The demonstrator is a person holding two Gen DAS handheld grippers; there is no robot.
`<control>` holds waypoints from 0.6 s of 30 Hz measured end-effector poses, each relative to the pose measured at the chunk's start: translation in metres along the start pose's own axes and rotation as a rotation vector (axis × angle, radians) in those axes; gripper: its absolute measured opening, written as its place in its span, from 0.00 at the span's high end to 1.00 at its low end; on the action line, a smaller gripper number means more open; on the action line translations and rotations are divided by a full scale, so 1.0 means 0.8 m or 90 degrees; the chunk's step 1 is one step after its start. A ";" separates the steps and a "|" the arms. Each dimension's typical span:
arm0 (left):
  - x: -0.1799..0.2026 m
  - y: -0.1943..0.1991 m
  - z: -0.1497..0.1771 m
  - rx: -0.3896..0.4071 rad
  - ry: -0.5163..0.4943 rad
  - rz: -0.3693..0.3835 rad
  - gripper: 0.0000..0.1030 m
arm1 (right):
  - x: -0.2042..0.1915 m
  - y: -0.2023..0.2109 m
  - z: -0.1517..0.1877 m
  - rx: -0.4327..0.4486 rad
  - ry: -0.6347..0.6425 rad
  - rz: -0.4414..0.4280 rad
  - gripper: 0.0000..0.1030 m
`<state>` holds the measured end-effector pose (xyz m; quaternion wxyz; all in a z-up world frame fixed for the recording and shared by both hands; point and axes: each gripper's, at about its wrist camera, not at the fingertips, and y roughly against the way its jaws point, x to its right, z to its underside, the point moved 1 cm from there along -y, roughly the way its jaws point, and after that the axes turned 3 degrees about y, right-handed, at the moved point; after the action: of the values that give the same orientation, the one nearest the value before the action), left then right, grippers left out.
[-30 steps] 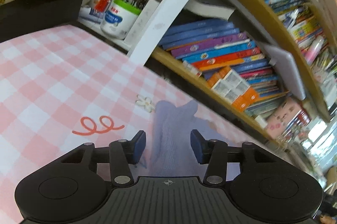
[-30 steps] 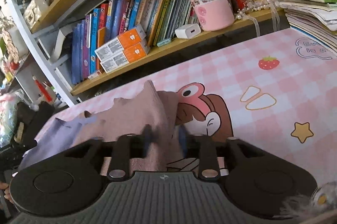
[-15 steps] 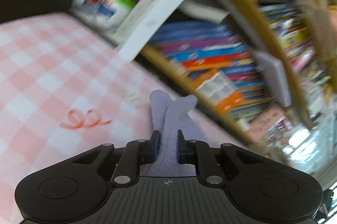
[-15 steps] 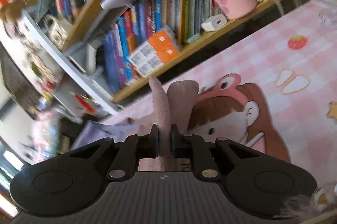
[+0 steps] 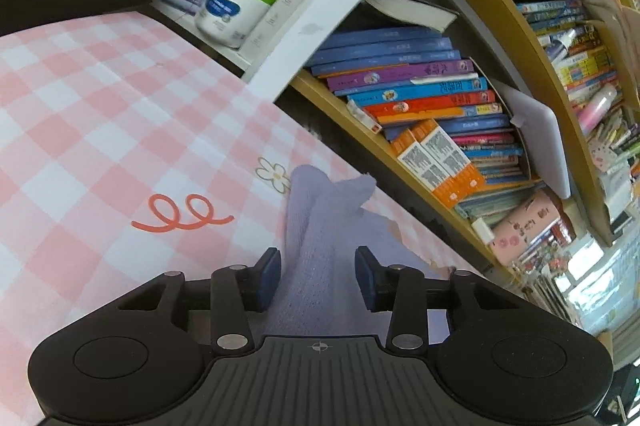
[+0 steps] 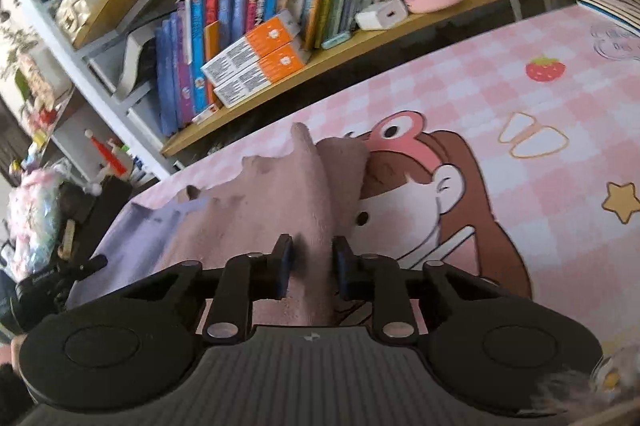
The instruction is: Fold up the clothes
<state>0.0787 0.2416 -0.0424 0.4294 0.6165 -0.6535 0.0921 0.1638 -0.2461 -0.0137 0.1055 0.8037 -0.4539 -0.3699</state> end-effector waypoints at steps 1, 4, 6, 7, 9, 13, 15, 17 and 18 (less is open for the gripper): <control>-0.004 0.004 -0.001 0.006 0.008 -0.002 0.63 | -0.004 -0.001 0.001 -0.002 0.005 -0.004 0.82; -0.019 0.019 -0.002 0.019 0.024 -0.015 0.63 | -0.020 -0.006 0.007 -0.011 0.023 -0.016 0.82; -0.031 0.032 -0.005 0.028 0.031 -0.024 0.63 | -0.031 -0.010 0.011 -0.019 0.035 -0.026 0.82; -0.037 0.038 -0.006 0.032 0.033 -0.028 0.62 | -0.038 -0.011 0.014 -0.023 0.042 -0.032 0.82; -0.046 0.051 -0.009 0.039 0.031 -0.037 0.61 | -0.051 -0.015 0.020 -0.033 0.056 -0.044 0.82; -0.063 0.075 -0.017 0.044 0.028 -0.061 0.61 | -0.080 -0.019 0.033 -0.050 0.097 -0.062 0.82; -0.067 0.088 -0.020 0.043 0.022 -0.083 0.61 | -0.094 -0.019 0.040 -0.058 0.116 -0.071 0.82; -0.071 0.100 -0.022 0.045 0.013 -0.109 0.60 | -0.106 -0.019 0.047 -0.064 0.140 -0.078 0.82; -0.073 0.105 -0.022 0.048 0.013 -0.119 0.59 | -0.112 -0.019 0.050 -0.065 0.154 -0.079 0.82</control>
<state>0.0046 0.3143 -0.0363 0.4191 0.6895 -0.5850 0.0823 0.1176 -0.1582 -0.0049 0.1773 0.8626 -0.3681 -0.2984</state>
